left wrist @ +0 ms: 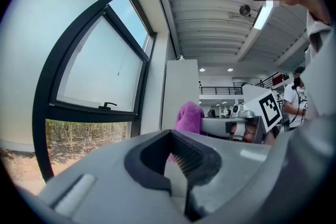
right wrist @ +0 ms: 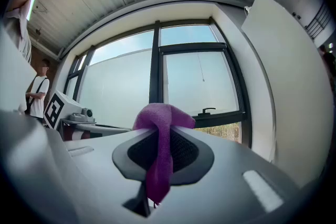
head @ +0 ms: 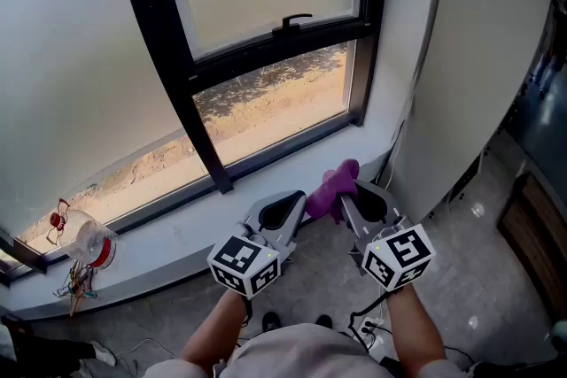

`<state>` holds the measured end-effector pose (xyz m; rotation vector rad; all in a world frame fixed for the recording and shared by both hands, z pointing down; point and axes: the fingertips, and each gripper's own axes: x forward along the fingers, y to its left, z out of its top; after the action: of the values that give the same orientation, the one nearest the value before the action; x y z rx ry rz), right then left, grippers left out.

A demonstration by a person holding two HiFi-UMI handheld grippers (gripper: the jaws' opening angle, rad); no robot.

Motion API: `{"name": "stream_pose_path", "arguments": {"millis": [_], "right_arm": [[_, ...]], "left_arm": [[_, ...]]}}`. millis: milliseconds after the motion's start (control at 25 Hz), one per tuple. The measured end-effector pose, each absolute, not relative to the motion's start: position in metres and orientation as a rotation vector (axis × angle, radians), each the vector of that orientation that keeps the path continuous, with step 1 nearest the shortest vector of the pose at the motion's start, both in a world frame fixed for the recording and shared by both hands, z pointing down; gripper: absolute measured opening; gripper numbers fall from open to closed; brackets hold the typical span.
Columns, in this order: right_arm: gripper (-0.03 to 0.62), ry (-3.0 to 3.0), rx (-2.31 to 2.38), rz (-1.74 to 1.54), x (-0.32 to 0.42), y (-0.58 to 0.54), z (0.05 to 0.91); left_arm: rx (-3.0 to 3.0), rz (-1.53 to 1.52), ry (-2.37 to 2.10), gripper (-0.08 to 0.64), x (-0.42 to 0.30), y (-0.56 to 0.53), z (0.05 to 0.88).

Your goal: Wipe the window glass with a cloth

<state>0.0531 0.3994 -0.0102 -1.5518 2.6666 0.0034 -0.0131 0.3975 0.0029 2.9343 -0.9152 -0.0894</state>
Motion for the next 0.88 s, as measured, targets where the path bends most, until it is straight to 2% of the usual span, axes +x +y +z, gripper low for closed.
{"name": "stream_pose_path", "arguments": {"millis": [880], "right_arm": [[0.066, 2.656, -1.533, -0.018, 0.0615, 0.4012, -0.0101]], "left_arm": [[2.933, -0.082, -0.923, 0.000, -0.0041, 0.4006, 0.0021]]}}
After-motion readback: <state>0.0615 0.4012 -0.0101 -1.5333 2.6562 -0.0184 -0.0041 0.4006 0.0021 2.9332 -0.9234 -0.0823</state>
